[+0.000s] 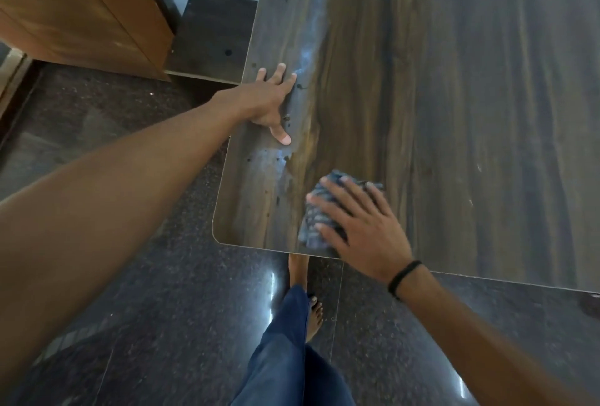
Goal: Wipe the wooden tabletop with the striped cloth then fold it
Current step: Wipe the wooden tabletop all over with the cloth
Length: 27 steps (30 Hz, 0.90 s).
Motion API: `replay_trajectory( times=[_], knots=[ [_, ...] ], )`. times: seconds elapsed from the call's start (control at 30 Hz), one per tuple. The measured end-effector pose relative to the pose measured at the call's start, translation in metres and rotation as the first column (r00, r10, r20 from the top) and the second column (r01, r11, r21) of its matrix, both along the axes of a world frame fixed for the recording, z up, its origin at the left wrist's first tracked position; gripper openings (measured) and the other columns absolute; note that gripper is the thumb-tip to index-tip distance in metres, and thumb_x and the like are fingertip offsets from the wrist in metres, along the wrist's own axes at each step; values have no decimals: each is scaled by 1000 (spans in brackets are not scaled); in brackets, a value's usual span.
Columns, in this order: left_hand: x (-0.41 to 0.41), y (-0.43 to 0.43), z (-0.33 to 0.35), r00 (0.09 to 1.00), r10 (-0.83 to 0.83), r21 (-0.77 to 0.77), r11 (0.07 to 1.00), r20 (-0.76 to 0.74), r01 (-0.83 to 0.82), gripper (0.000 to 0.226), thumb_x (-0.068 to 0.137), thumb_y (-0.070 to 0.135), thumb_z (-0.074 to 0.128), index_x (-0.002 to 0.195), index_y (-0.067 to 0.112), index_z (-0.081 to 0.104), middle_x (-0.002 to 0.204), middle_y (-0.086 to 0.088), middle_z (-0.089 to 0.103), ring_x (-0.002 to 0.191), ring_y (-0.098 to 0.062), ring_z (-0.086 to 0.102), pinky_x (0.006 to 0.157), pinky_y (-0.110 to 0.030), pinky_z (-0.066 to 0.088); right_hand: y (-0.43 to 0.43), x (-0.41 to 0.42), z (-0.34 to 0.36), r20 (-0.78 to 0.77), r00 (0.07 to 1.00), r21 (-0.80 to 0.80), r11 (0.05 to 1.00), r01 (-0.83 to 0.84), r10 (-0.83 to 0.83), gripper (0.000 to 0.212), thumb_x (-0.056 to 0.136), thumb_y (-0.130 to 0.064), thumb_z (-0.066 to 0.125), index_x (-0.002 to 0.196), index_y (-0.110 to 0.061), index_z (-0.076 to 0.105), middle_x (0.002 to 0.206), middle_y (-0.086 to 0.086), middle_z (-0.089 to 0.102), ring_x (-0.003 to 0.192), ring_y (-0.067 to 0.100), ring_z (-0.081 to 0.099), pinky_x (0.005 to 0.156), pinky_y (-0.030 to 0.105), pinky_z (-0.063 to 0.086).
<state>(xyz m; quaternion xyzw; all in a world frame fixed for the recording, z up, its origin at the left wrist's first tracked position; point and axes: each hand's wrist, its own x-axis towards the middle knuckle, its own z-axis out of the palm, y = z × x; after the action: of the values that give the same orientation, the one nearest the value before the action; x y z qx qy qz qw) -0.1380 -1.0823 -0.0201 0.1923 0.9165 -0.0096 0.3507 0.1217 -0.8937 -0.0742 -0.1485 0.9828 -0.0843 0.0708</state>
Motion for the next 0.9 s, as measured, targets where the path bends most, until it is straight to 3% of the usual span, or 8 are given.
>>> replay_trajectory(
  times=[0.1, 0.27, 0.4, 0.57, 0.73, 0.9],
  knots=[
    [-1, 2, 2, 1000, -1, -16, 1000, 9, 1, 142, 64, 46, 88, 155, 27, -20, 160, 3, -32, 148, -33, -22, 119, -61, 9, -8, -11, 3, 25, 954, -28, 953, 301, -300, 53, 103, -59, 25, 155, -48, 26, 167, -10, 19, 155, 19, 13, 126, 51, 6],
    [2, 3, 1, 1000, -12, -24, 1000, -9, 12, 142, 65, 48, 87, 156, 26, -19, 161, 1, -31, 149, -34, -21, 120, -60, 10, -16, 22, -1, 11, 999, -36, 998, 44, -44, 52, 104, -58, 28, 155, -48, 26, 167, -12, 20, 155, 17, 13, 126, 49, 9],
    [-1, 1, 0, 1000, 7, -24, 1000, 3, -7, 143, 64, 48, 88, 155, 28, -20, 160, 3, -33, 149, -33, -22, 120, -61, 9, -12, 14, 1, 4, 942, -31, 942, 334, -334, 53, 104, -58, 25, 156, -45, 27, 167, -8, 20, 155, 20, 14, 126, 50, 8],
    [-1, 2, -3, 1000, 5, -5, 1000, 7, -5, 142, 65, 48, 87, 155, 28, -21, 160, 3, -33, 148, -34, -23, 120, -61, 9, -11, 55, -2, 12, 995, -16, 995, 99, -99, 53, 105, -59, 18, 157, -47, 19, 167, -10, 18, 155, 19, 16, 125, 50, 10],
    [-3, 1, -1, 1000, 3, 5, 1000, 9, -3, 140, 66, 46, 87, 155, 27, -20, 161, 2, -32, 148, -34, -22, 119, -60, 7, -27, 20, 0, 10, 908, -53, 906, 419, -419, 54, 104, -57, 25, 157, -43, 25, 167, -5, 20, 155, 22, 15, 125, 53, 8],
    [0, -1, -1, 1000, -19, 3, 1000, 5, 19, 140, 66, 50, 85, 155, 26, -20, 161, 1, -32, 148, -35, -22, 120, -60, 7, -44, 36, -3, -6, 998, -45, 997, 57, -58, 53, 104, -56, 29, 156, -48, 22, 167, -11, 19, 155, 18, 15, 125, 51, 11]
  ],
)
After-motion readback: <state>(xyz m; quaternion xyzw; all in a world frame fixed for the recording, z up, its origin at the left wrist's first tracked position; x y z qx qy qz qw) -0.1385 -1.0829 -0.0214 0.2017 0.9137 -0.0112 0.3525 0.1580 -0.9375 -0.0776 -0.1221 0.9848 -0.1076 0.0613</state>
